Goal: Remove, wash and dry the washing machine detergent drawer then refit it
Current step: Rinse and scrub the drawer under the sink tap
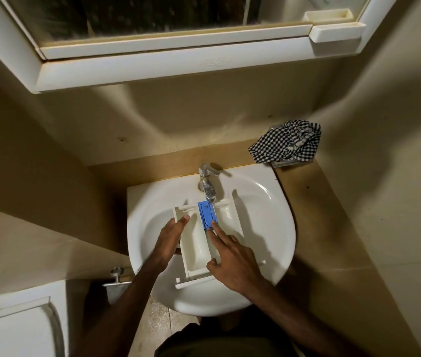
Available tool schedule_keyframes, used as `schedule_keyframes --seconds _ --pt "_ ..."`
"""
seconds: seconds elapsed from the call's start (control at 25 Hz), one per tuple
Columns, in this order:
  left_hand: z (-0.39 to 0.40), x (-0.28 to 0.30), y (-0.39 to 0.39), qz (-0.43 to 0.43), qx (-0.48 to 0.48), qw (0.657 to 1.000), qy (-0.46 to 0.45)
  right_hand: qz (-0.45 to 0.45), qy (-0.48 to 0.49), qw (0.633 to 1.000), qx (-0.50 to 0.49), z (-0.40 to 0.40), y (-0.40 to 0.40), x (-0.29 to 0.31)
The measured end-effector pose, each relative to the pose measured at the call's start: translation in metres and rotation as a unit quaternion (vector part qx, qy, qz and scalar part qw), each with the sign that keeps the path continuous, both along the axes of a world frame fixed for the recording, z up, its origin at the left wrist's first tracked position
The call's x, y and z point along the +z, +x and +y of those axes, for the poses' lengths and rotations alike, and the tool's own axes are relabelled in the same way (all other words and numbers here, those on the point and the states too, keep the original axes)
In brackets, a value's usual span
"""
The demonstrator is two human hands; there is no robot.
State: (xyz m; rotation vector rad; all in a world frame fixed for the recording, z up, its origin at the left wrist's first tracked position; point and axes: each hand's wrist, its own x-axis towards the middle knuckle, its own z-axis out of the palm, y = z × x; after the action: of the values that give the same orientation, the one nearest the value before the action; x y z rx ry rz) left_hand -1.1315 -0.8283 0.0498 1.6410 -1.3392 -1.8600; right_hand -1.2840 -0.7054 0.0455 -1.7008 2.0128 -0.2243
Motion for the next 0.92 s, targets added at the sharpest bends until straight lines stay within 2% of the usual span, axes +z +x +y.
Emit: schedule_keyframes --seconds 0.2,0.4,0.68,0.92 --pt "-0.004 0.005 -0.006 -0.008 0.004 1.000 0.027 0.020 -0.006 1.000 -0.002 0.002 0.003 -0.004" --pt "-0.011 -0.002 -0.012 -0.010 -0.001 0.999 0.046 0.067 -0.057 0.996 -0.016 0.003 0.005 -0.014" --pt "-0.017 -0.010 -0.014 0.007 -0.013 0.998 0.056 0.142 -0.097 0.982 0.072 -0.029 -0.022 -0.023" --pt "-0.011 -0.005 -0.017 0.025 0.005 0.998 0.058 0.172 -0.099 0.972 0.123 -0.011 -0.032 -0.028"
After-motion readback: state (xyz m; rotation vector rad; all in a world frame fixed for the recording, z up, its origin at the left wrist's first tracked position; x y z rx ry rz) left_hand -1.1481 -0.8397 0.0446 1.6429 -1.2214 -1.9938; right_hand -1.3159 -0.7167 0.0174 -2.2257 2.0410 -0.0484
